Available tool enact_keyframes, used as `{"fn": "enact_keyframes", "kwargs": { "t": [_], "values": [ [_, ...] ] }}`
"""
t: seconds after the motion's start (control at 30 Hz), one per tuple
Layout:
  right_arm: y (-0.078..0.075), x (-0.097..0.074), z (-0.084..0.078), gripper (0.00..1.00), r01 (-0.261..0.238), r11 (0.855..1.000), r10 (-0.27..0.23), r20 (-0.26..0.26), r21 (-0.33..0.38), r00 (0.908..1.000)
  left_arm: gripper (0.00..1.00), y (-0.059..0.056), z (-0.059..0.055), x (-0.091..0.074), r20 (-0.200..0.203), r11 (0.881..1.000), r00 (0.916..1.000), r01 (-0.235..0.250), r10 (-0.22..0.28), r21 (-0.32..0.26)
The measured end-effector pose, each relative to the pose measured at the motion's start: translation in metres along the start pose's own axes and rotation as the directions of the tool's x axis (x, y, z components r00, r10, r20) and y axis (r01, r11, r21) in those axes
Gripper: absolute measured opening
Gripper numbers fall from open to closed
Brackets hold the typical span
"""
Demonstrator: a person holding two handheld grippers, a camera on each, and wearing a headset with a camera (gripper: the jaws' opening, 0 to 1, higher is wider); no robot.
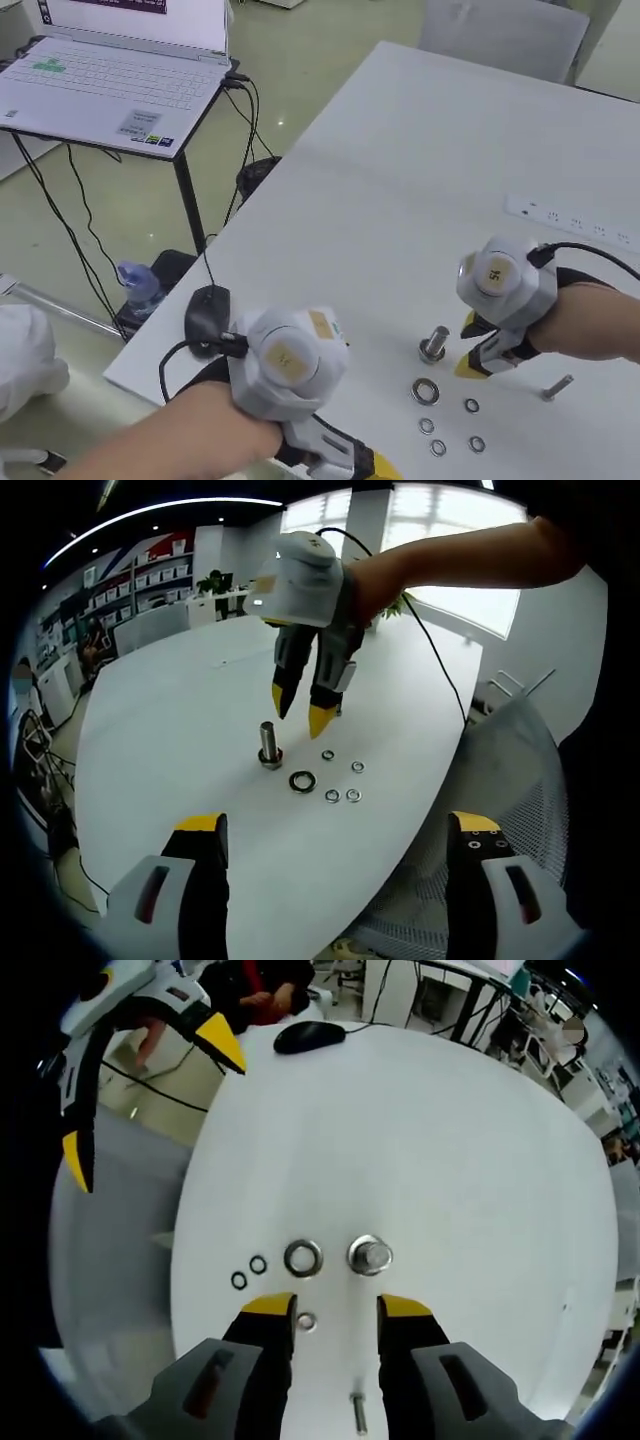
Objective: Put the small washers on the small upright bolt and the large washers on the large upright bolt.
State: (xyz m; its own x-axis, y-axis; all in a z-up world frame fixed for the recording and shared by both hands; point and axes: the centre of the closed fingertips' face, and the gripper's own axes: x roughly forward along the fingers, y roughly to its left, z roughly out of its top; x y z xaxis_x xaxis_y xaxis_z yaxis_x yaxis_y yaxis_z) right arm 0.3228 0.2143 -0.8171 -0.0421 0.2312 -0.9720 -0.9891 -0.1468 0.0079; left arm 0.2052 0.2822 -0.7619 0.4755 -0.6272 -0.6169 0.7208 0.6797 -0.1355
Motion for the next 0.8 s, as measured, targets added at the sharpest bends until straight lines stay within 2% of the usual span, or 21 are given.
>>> {"fn": "enact_keyframes", "kwargs": {
  "t": [0.23, 0.47, 0.63, 0.8],
  "values": [
    [0.015, 0.001, -0.002, 0.33, -0.006, 1.000, 0.006, 0.015, 0.003, 0.9999, 0.90, 0.004, 0.001, -0.001, 0.006, 1.000, 0.9999, -0.009, 0.009, -0.003],
    [0.025, 0.007, 0.003, 0.33, -0.010, 1.000, 0.009, 0.058, 0.017, 0.9982, 0.89, 0.001, 0.003, 0.000, 0.016, 1.000, 0.9999, 0.001, -0.001, -0.004],
    [0.031, 0.019, 0.006, 0.33, -0.013, 1.000, 0.011, 0.068, 0.020, 0.9976, 0.89, -0.005, 0.004, 0.001, 0.017, 1.000, 0.9997, 0.015, -0.015, 0.009],
    [0.031, 0.029, 0.009, 0.33, -0.003, 1.000, 0.002, 0.069, 0.013, 0.9976, 0.89, -0.005, 0.002, 0.001, 0.015, 1.000, 0.9997, 0.021, -0.021, 0.006]
  ]
}}
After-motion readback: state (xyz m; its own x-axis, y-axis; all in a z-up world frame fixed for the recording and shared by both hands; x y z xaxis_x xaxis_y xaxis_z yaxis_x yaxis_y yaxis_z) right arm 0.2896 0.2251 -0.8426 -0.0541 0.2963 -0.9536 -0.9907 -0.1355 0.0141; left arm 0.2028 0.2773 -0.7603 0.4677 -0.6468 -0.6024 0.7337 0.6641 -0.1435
